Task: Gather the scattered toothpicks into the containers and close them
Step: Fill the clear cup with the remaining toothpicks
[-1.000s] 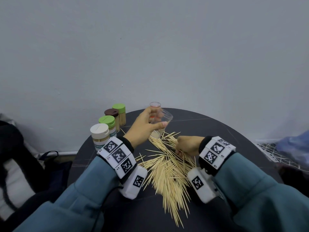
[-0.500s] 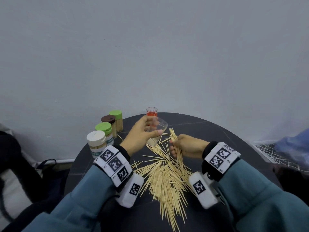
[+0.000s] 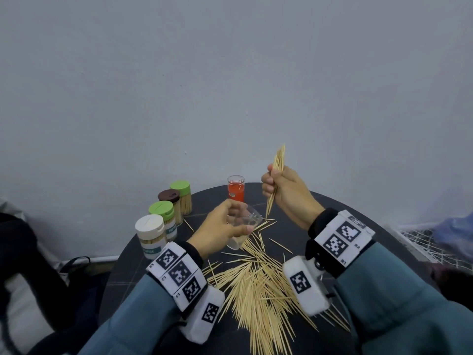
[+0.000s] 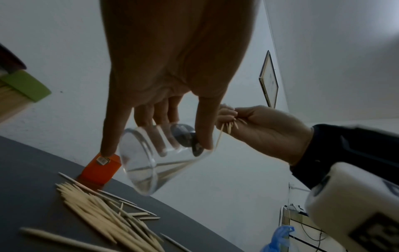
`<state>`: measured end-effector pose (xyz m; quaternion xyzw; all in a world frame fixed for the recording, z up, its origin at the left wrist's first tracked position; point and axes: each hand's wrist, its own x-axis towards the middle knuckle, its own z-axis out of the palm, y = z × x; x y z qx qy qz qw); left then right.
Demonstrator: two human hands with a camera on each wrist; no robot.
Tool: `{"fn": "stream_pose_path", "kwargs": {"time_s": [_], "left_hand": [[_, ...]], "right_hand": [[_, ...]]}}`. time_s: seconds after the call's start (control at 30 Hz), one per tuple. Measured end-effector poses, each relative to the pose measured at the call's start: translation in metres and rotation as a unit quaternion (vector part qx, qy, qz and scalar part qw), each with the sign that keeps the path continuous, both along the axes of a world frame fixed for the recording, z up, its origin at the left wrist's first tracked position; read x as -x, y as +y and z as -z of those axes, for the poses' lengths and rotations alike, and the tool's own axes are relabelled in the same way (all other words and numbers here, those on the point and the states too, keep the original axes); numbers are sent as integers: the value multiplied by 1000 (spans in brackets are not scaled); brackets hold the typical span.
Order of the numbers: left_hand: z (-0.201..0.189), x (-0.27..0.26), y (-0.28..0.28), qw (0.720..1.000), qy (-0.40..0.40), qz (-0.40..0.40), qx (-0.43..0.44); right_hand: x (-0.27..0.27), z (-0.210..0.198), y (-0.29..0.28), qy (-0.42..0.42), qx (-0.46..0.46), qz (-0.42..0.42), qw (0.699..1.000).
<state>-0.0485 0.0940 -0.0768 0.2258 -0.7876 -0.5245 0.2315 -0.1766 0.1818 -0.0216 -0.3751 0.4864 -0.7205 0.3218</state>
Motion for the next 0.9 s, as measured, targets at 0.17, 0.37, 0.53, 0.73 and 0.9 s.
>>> {"fn": "stream_pose_path", "kwargs": {"time_s": [0.17,0.37,0.53,0.73,0.9], "left_hand": [[-1,-2,4,999,-16,32,12],[-6,-1,6,999,25,31,-7],[-6,-1,6,998,31,46,-10],[-4,1,7,998,42,46,-34],[-6,0,4,996,67,31,-50]], "right_hand": [[-4,6,-8,17,25,16,999],[-10,33,-2,71,-3,34,997],[-10,41,4,84,-6,40,996],[-16,43,6,85,-18,17,996],[-25,48,10,78,-52,8,996]]}}
